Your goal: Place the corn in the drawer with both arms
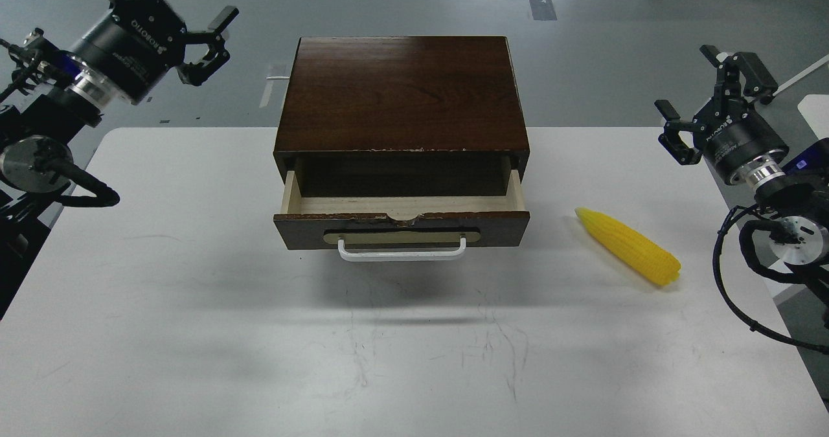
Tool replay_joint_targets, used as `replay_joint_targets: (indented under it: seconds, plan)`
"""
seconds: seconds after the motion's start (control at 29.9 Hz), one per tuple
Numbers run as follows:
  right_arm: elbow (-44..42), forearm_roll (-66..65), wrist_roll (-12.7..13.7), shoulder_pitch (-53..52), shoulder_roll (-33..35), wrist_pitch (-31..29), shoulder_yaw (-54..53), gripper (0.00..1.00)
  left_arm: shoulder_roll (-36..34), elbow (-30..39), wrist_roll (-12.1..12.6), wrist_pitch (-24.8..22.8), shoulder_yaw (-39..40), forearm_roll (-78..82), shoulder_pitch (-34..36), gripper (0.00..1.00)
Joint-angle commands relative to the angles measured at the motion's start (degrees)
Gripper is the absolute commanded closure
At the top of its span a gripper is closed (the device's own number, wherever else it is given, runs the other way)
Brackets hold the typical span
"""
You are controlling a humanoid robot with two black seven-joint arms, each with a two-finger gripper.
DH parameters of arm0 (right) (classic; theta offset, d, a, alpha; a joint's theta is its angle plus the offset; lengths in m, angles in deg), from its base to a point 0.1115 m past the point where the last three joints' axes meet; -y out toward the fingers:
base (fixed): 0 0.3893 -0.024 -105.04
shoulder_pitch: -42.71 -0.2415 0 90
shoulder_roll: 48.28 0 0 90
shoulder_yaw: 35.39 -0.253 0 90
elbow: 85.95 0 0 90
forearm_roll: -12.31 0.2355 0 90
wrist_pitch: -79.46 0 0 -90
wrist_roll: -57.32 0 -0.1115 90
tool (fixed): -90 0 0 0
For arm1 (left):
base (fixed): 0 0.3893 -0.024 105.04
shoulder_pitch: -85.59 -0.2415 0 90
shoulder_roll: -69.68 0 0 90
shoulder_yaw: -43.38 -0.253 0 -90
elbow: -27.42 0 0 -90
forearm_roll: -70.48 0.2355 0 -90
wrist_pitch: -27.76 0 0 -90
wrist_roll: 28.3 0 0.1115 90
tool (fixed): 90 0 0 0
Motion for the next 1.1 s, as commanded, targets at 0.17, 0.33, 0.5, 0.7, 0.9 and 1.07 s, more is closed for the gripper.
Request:
replay_joint_targets:
  seconds: [0.17,0.33,0.5,0.7,0.9,1.07]
  plan:
    - [3.2,-22.2,0.0,-4.1,7.9,-0.9,2.2,0.0,2.5,-2.7,3.0,0.0,3.3,-0.1,-3.1,0.01]
    - [3.5,-47.1,0.0,-4.8,11.9,-0.9,2.2,0.0,3.5,-2.7,3.0,0.0,3.3,0.3,-3.1,0.01]
    - [3.5,-68.2,0.0,-7.8,12.6,-0.8,8.4,0.0,3.6,-2.5,3.0,0.0,3.3,0.3,-3.1,0.01]
    - [3.3,-78.0,0.0,-17.3,12.0,0.0,27.2,0.0,3.5,-2.3,3.0,0.0,3.3,0.4,-3.1,0.01]
    - [2.2,-78.1,0.0,-21.4,7.2,2.3,35.4,0.0,3.7,-2.3,3.0,0.0,3.3,0.4,-3.1,0.01]
    - [0.7,-78.3,0.0,-21.3,4.1,2.5,36.0,0.0,3.7,-2.3,3.0,0.0,3.3,0.4,-3.1,0.01]
